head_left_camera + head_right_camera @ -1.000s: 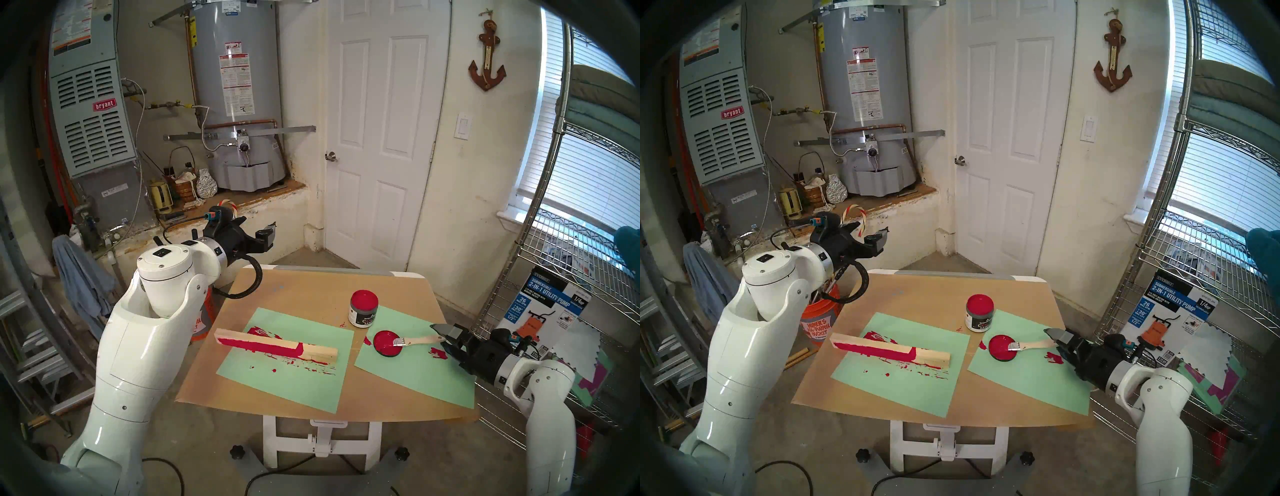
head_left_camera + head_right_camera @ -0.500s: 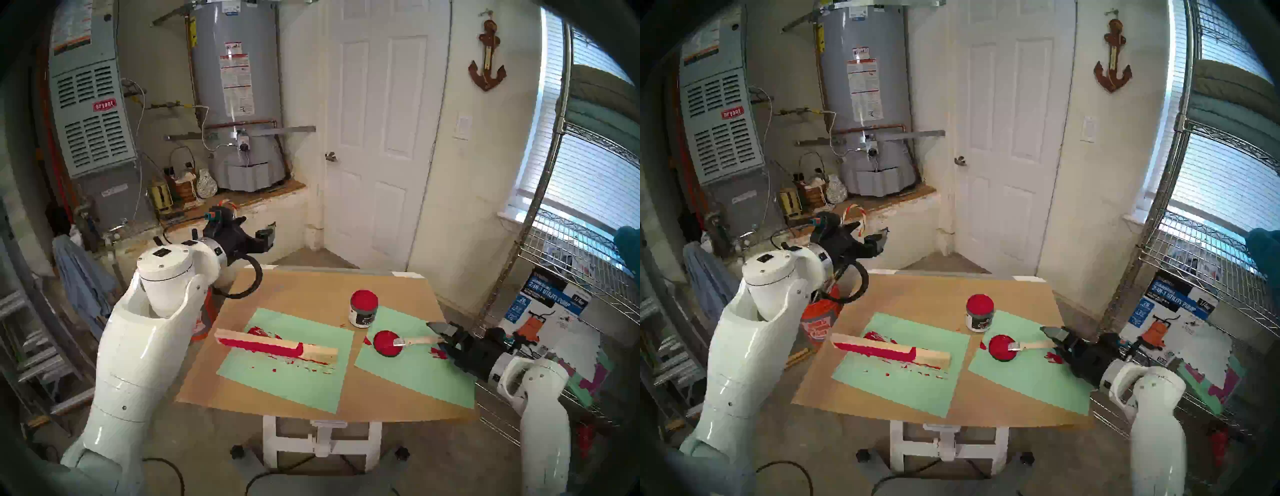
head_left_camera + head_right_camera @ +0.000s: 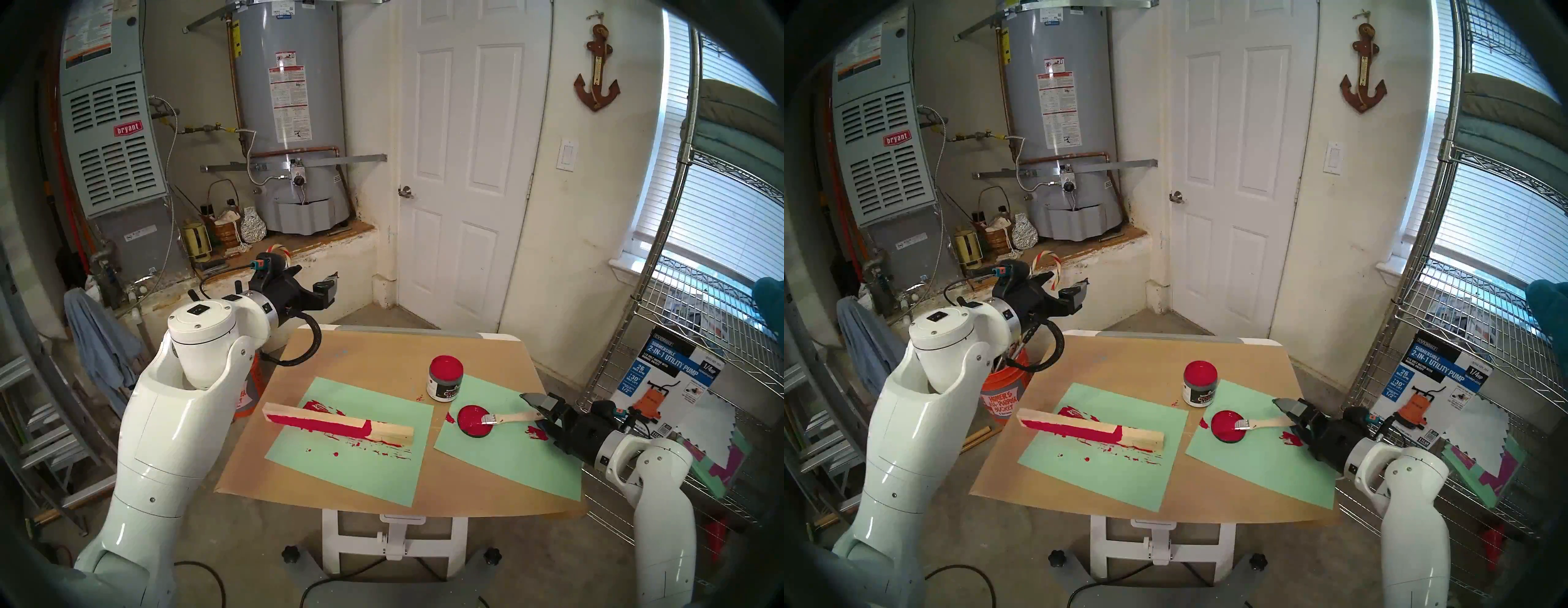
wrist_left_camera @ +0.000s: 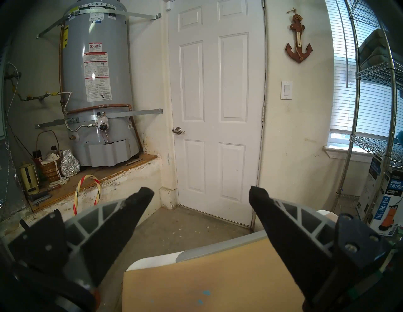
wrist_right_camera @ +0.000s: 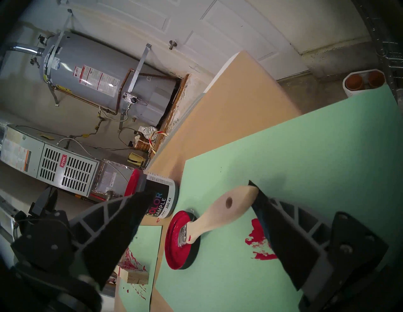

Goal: Pick up brush, dip the brush into paint, and paint the wood

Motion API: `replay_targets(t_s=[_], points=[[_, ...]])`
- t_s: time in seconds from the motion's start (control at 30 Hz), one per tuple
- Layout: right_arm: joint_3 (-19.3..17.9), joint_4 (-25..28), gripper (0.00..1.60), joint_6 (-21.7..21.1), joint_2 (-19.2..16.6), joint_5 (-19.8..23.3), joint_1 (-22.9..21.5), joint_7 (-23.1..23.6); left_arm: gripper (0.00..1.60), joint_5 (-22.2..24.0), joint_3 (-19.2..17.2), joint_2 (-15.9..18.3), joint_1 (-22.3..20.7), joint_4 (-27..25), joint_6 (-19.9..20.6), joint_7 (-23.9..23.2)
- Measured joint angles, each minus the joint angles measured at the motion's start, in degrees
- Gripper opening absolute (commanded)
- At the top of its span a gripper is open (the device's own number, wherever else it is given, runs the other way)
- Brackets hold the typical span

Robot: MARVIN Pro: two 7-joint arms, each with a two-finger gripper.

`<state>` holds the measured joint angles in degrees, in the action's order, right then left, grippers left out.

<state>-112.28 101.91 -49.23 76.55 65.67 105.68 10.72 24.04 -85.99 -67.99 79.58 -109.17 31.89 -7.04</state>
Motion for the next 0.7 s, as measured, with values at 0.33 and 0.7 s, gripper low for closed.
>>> replay_targets(t_s=[0.33, 0.7], points=[[0.0, -0.2, 1.07, 0.0, 0.0, 0.0, -0.1, -0.2, 1.6, 0.0, 0.0, 0.0, 0.0, 0.0, 0.0, 0.0], [0.0, -0.3, 0.77, 0.0, 0.0, 0.0, -0.1, -0.5, 1.6, 0.0, 0.0, 0.0, 0.0, 0.0, 0.0, 0.0]])
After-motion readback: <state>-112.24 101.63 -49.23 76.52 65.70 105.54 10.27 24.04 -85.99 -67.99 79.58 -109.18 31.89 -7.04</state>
